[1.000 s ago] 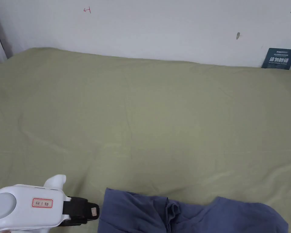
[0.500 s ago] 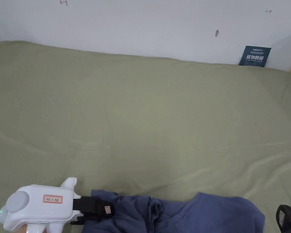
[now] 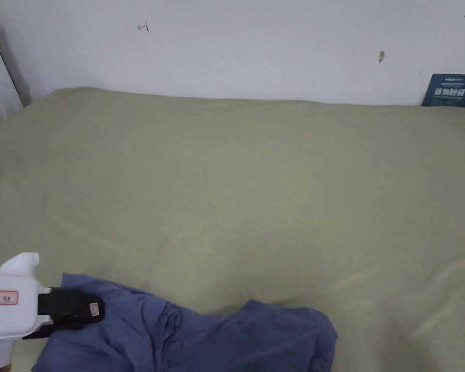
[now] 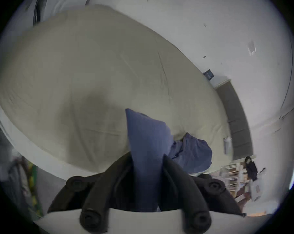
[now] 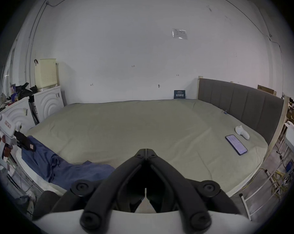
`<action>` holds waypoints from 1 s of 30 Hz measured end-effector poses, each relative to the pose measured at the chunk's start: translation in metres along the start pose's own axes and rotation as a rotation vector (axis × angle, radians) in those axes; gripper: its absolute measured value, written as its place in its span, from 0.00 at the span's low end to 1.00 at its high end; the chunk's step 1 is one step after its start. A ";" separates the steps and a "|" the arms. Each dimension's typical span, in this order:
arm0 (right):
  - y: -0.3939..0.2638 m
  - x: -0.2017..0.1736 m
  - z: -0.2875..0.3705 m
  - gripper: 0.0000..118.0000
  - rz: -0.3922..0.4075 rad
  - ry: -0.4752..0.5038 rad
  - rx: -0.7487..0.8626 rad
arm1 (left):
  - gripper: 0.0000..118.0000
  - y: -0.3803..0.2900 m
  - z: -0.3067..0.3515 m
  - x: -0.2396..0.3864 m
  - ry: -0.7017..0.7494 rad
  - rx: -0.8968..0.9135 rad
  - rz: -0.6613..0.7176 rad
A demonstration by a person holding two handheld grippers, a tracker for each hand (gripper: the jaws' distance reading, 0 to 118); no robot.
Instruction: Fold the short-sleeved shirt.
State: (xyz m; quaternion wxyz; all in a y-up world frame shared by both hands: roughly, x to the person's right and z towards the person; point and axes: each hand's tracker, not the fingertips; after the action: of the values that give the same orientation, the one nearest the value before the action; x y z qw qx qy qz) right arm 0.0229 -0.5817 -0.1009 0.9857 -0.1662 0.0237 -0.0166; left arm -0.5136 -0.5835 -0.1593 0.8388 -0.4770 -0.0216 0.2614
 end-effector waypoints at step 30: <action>-0.016 0.049 0.015 0.00 -0.101 -0.102 -0.058 | 0.00 -0.044 -0.102 0.173 -0.279 -0.007 -0.186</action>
State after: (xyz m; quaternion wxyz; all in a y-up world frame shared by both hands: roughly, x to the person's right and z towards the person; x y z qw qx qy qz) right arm 0.0726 -0.5934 -0.0834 0.9783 -0.1964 -0.0344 -0.0572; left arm -0.3166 -0.6023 -0.2159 0.8467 -0.4349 -0.1827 0.2462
